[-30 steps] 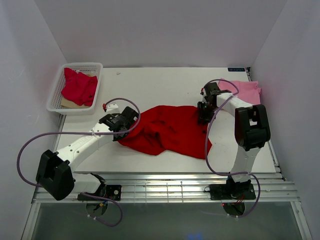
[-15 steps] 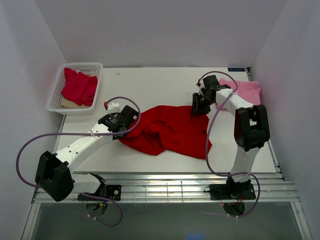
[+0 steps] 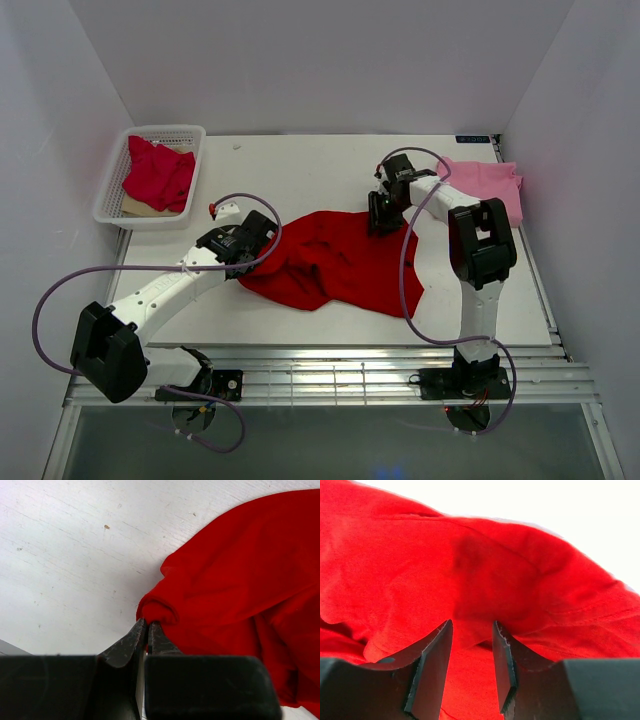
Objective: Fold and stack the t-shirts
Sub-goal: Flatten out the tshirt
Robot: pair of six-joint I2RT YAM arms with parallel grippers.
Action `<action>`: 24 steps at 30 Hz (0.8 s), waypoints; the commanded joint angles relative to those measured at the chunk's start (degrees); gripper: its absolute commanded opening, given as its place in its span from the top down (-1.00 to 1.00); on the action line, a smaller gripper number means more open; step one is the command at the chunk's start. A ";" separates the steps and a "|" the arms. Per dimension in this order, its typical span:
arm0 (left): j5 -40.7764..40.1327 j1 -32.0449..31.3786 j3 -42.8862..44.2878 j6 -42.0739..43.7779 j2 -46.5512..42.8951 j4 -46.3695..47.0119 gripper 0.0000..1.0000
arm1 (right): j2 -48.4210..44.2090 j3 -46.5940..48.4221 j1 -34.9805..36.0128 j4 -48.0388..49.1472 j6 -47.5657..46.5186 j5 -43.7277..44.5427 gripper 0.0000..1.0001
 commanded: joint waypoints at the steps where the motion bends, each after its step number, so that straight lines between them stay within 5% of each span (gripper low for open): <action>1: -0.27 0.50 1.96 0.09 -1.05 0.69 0.82 | -1.27 1.78 -0.30 -1.62 0.63 1.37 0.12; 14: -0.18 0.59 2.31 0.88 -1.05 0.78 0.82 | 1.19 -1.04 1.10 -0.21 0.11 1.29 0.19; 24: -0.71 0.68 1.43 0.79 -2.28 0.69 0.83 | 1.54 -1.40 1.72 -1.44 -0.86 3.57 0.84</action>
